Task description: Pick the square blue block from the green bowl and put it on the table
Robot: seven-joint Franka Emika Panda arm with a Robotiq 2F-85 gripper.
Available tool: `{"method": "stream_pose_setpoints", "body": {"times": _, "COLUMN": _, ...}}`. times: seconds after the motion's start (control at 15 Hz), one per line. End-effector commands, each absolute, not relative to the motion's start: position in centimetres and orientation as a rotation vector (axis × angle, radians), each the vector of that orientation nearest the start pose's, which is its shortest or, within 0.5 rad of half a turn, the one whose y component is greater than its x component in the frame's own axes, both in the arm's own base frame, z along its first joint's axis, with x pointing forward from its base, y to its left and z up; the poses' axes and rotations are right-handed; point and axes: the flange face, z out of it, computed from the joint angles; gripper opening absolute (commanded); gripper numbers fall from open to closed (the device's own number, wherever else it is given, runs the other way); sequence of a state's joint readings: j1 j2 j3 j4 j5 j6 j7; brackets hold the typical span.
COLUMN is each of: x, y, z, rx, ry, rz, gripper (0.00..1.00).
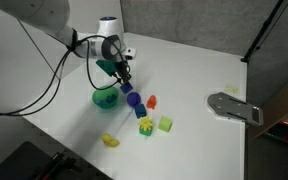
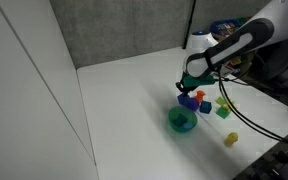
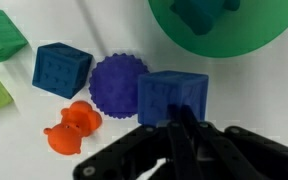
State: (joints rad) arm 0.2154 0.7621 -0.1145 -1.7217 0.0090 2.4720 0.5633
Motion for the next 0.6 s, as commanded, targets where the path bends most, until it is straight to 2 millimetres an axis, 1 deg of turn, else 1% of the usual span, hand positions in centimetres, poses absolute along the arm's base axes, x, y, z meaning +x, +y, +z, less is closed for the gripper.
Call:
{"method": "stream_pose_setpoints", "body": {"times": 0.0, "x": 66.9, "y": 7.3, "z": 13.5, "rx": -3.133, "ry": 0.705, "rz": -0.008, "gripper": 0.03}}
{"method": "stream_pose_setpoints", "body": {"times": 0.07, "x": 66.9, "y": 7.3, "z": 13.6, "rx": -3.137, "ry": 0.699, "rz": -0.008, "gripper": 0.32}}
{"method": "stream_pose_setpoints", "body": {"times": 0.13, "x": 67.0, "y": 7.3, "z": 13.7, "rx": -3.142, "ry": 0.700, "rz": -0.013, "gripper": 0.33}}
{"method": "stream_pose_setpoints", "body": {"times": 0.27, "x": 67.2, "y": 7.3, "z": 14.1, "rx": -3.138, "ry": 0.700, "rz": -0.020, "gripper": 0.47}}
{"method": "stream_pose_setpoints", "body": {"times": 0.4, "x": 67.4, "y": 7.3, "z": 14.6, "rx": -3.133, "ry": 0.708, "rz": -0.026, "gripper": 0.64}}
{"method": "stream_pose_setpoints", "body": {"times": 0.53, "x": 67.6, "y": 7.0, "z": 15.5, "rx": -3.122, "ry": 0.723, "rz": -0.032, "gripper": 0.79}}
